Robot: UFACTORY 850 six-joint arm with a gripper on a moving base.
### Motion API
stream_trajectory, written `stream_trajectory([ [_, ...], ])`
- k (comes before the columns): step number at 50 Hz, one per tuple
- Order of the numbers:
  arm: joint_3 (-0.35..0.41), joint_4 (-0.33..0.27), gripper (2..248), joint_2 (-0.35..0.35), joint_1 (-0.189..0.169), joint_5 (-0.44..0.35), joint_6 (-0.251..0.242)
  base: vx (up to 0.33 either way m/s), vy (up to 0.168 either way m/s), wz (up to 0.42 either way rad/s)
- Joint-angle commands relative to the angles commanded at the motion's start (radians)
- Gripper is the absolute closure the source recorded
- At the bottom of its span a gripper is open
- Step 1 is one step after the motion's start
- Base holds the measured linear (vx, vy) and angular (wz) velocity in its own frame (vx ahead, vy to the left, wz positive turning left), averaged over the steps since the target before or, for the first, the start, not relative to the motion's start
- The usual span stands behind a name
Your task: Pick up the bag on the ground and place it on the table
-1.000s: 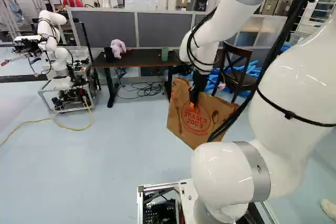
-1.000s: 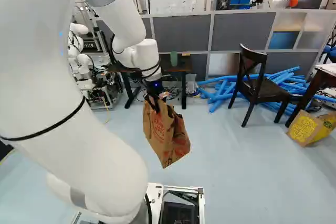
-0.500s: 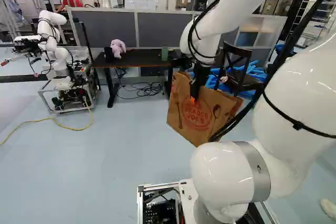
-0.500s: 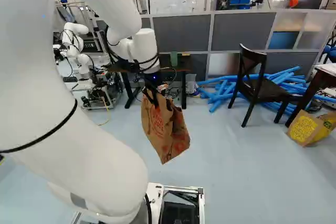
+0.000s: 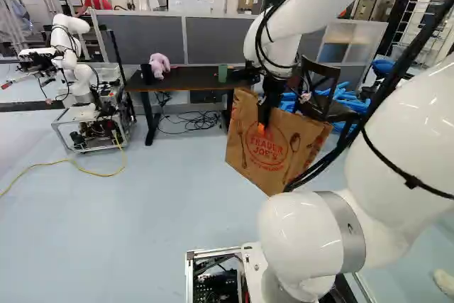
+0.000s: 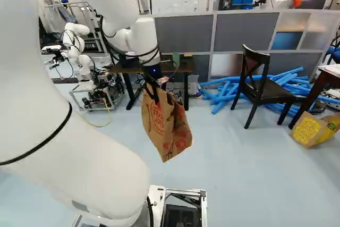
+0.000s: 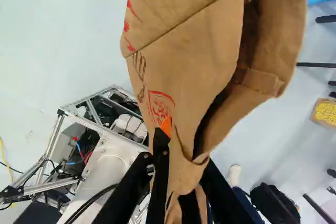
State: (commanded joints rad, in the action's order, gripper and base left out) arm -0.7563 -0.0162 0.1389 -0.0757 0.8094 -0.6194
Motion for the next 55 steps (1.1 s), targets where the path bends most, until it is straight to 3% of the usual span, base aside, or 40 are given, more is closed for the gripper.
stream_trajectory([
  [55, -0.146, 0.000, 229, 0.052, -0.014, 0.209, 0.000, 0.000, 0.000, 0.000],
])
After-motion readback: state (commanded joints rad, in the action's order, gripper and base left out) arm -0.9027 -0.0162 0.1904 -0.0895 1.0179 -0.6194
